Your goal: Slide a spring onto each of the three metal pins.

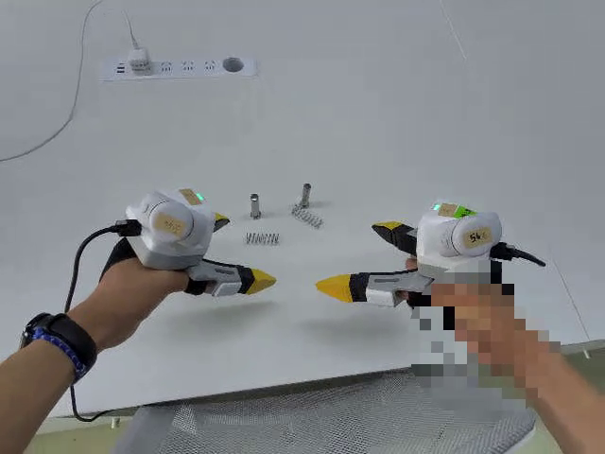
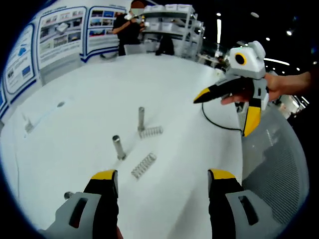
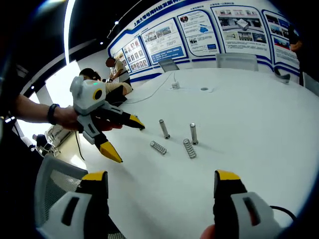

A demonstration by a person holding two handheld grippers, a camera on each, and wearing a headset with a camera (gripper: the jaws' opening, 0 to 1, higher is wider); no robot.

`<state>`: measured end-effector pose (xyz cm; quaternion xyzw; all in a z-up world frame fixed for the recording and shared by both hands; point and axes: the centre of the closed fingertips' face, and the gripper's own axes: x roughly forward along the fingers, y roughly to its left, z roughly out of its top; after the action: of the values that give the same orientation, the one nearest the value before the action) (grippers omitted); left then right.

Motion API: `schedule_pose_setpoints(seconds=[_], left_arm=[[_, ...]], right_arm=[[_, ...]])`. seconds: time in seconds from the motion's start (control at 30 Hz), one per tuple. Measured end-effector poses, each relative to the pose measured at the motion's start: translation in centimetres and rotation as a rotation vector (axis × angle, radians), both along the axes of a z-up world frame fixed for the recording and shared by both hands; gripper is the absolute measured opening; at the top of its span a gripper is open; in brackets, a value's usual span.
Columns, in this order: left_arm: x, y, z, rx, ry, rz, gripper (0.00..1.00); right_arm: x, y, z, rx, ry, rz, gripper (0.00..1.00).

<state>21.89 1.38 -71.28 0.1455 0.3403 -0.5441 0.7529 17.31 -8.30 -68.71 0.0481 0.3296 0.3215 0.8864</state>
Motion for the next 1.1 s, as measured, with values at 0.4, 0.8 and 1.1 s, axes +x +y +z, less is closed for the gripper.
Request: schedule_pose_setpoints(seconds=[0.4,0.8,1.1], left_arm=[[0.8,-2.0,-2.4,0.003,0.065,0.000,0.65],[0.8,-1.4,-3.9,0.049,0.065,0.022,0.40],[0.5,-0.7,-4.8,0.104,0.001,0.003,0.26]], right_arm=[[-1.0,-0.2,-0.3,0.018,0.017,-0.021,0.88],[-0.9,0.2,-0.4,0.022,0.022,-0.011,0.89],[-0.8,0.6,-0.4,0.023,0.027,0.007,0.88]])
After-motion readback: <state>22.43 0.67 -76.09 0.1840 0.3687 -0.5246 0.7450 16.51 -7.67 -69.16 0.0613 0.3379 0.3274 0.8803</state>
